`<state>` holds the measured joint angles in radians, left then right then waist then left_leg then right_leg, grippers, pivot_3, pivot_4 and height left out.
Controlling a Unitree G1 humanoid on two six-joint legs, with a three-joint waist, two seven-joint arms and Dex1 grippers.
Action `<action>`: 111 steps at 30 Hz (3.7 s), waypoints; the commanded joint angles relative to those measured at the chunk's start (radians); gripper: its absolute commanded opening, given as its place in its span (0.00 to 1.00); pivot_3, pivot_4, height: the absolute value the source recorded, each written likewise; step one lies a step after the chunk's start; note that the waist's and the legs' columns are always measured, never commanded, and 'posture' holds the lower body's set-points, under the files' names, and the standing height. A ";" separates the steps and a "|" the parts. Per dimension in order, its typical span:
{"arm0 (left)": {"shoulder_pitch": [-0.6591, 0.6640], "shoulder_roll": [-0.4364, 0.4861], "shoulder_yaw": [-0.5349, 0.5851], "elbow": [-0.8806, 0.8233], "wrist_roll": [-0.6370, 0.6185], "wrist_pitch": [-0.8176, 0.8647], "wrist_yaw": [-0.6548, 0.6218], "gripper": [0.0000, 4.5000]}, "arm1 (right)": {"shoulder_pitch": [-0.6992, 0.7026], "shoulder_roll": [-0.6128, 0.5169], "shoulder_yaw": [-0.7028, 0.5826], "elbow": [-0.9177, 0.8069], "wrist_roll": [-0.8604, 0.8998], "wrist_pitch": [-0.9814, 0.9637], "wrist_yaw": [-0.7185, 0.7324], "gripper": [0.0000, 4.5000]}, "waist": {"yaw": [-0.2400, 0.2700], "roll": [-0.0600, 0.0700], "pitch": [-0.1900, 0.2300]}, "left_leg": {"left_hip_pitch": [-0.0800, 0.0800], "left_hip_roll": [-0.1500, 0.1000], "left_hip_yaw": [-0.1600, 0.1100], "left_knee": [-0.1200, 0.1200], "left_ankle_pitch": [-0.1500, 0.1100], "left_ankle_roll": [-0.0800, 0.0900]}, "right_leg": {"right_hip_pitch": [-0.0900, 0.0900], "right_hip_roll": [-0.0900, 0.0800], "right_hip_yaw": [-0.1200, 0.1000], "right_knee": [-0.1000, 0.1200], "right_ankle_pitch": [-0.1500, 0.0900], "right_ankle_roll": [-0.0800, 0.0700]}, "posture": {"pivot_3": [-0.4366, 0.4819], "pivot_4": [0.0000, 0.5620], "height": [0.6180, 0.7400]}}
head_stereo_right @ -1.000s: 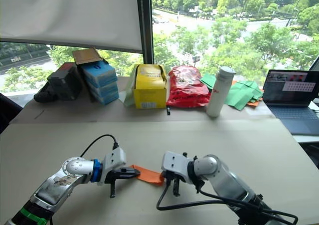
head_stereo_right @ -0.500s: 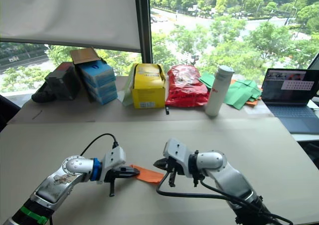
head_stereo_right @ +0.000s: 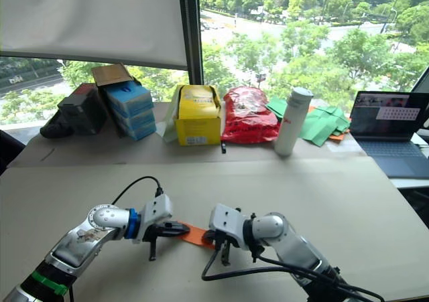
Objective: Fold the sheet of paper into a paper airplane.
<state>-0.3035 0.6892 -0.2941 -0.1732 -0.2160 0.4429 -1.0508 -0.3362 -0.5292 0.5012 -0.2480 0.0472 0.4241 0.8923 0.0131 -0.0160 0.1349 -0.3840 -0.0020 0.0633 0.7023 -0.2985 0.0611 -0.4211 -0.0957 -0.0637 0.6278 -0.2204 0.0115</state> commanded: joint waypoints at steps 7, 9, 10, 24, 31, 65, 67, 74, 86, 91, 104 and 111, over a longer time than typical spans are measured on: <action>-0.072 -0.038 -0.062 0.074 0.051 -0.047 -0.044 0.00 | 0.024 -0.026 0.041 0.026 -0.055 0.054 0.010 0.00 | 0.000 0.000 0.000 | 0.000 0.000 0.000 0.000 0.000 0.000 | 0.000 0.000 0.000 0.000 0.000 0.000 | 0.48 0.27 1.00; -0.081 -0.036 -0.078 0.100 0.078 -0.072 -0.050 0.00 | 0.027 -0.025 0.042 0.020 -0.058 0.060 0.011 0.00 | 0.001 0.000 0.000 | 0.000 0.000 0.000 0.000 0.000 0.000 | 0.001 0.000 0.000 0.000 0.000 0.000 | 0.48 0.27 1.00; -0.085 -0.035 -0.084 0.113 0.088 -0.081 -0.055 0.00 | 0.027 -0.025 0.043 0.017 -0.059 0.063 0.011 0.00 | 0.001 0.000 0.000 | 0.001 0.000 0.000 0.000 0.000 0.000 | 0.001 0.000 0.000 0.000 0.000 0.000 | 0.48 0.27 1.00; -0.064 0.010 -0.081 0.218 0.137 -0.160 -0.099 0.00 | 0.027 -0.019 0.048 -0.002 -0.061 0.088 0.004 0.00 | -0.001 -0.001 -0.001 | 0.002 0.000 0.000 0.000 0.000 0.000 | 0.002 0.000 0.001 0.000 0.000 0.000 | 0.48 0.27 1.00; -0.017 0.064 -0.035 0.236 0.138 -0.185 -0.105 0.00 | 0.021 -0.014 0.051 0.005 -0.060 0.088 0.003 0.00 | -0.007 -0.001 -0.002 | 0.005 0.001 0.000 -0.001 0.000 0.000 | 0.002 0.001 0.002 0.000 0.000 -0.001 | 0.48 0.27 1.00; 0.347 0.098 0.497 -0.248 -0.387 0.197 0.011 0.00 | 0.103 -0.060 -0.229 -0.407 0.211 0.189 0.007 0.06 | -0.010 -0.004 0.004 | -0.004 0.000 -0.002 -0.003 0.002 -0.004 | -0.003 -0.011 -0.001 -0.003 -0.001 0.000 | 0.48 0.27 1.00; 0.359 0.103 0.504 -0.266 -0.402 0.210 0.019 0.00 | 0.119 -0.076 -0.234 -0.420 0.237 0.182 0.021 0.19 | -0.002 -0.005 0.005 | -0.004 0.000 -0.002 -0.002 0.001 -0.003 | -0.003 -0.011 -0.001 -0.003 -0.001 0.000 | 0.48 0.27 1.00; 0.383 0.112 0.502 -0.318 -0.419 0.231 0.048 0.48 | 0.148 -0.109 -0.146 -0.399 0.200 0.138 0.025 0.73 | -0.004 -0.004 0.005 | -0.001 0.000 -0.002 -0.003 0.001 -0.003 | -0.002 -0.010 -0.001 -0.002 -0.001 -0.001 | 0.48 0.27 1.00; 0.320 0.113 0.491 -0.441 -0.537 0.374 0.165 0.99 | 0.078 0.008 -0.110 -0.184 0.160 0.093 -0.032 1.00 | -0.002 -0.004 0.005 | -0.001 0.000 -0.002 -0.003 0.003 -0.006 | -0.001 -0.003 0.000 -0.001 -0.001 -0.001 | 0.48 0.27 1.00; 0.323 0.111 0.492 -0.428 -0.547 0.365 0.169 0.99 | 0.023 0.060 -0.159 -0.116 0.208 0.141 -0.050 1.00 | -0.003 -0.004 0.005 | -0.001 0.000 -0.002 -0.003 0.005 -0.010 | -0.002 -0.001 0.000 -0.002 -0.001 -0.001 | 0.48 0.27 1.00; 0.334 0.106 0.483 -0.329 -0.498 0.277 0.124 0.99 | -0.121 0.080 -0.185 -0.086 0.242 0.214 -0.053 1.00 | -0.006 -0.004 0.006 | -0.002 0.000 -0.001 -0.003 0.005 -0.009 | -0.003 -0.001 0.000 -0.001 -0.001 -0.001 | 0.48 0.27 1.00; 0.374 0.068 0.475 -0.336 -0.475 0.216 0.138 0.99 | -0.124 0.063 -0.090 -0.072 0.104 0.089 -0.072 1.00 | -0.006 -0.003 0.006 | -0.002 0.000 -0.002 -0.004 0.006 -0.010 | -0.003 -0.002 0.000 -0.002 -0.001 -0.001 | 0.48 0.27 1.00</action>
<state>0.0644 0.7597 0.1769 -0.4936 -0.7022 0.6917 -0.9137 -0.4585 -0.4635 0.4098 -0.3023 0.1716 0.5537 0.8248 0.0076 -0.0195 0.1405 -0.3861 -0.0022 0.0618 0.6981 -0.2929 0.0509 -0.4239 -0.0978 -0.0633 0.6261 -0.2212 0.0102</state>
